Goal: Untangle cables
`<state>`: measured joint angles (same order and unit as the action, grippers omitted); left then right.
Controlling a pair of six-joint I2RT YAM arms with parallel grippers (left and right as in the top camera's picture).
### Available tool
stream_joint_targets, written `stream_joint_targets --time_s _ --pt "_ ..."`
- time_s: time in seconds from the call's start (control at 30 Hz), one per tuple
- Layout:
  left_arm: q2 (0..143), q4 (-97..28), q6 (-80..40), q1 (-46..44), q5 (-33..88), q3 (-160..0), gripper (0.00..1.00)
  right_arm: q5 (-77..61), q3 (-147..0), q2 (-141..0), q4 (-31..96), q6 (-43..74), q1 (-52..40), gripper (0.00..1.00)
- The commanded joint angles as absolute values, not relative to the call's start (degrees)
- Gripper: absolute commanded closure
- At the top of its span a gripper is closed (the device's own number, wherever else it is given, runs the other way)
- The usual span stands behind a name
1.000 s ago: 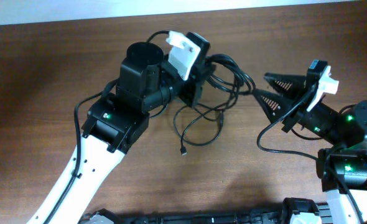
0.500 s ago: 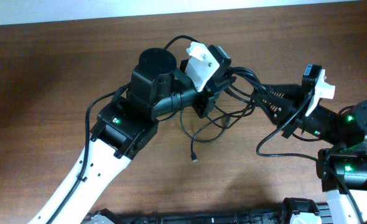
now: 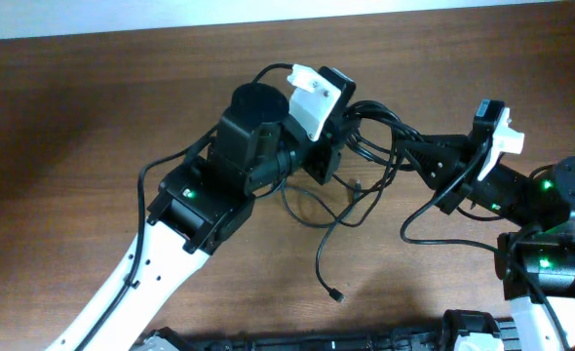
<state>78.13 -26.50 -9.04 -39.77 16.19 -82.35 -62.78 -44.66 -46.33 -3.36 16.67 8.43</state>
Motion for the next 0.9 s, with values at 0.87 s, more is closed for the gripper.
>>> stream_joint_targets --time_s 0.87 --pt "77.5 -29.2 -15.5 -38.1 7.6 -82.5 1.00 -52.0 -45.2 -45.7 -3.4 29.6 8.6 0.96"
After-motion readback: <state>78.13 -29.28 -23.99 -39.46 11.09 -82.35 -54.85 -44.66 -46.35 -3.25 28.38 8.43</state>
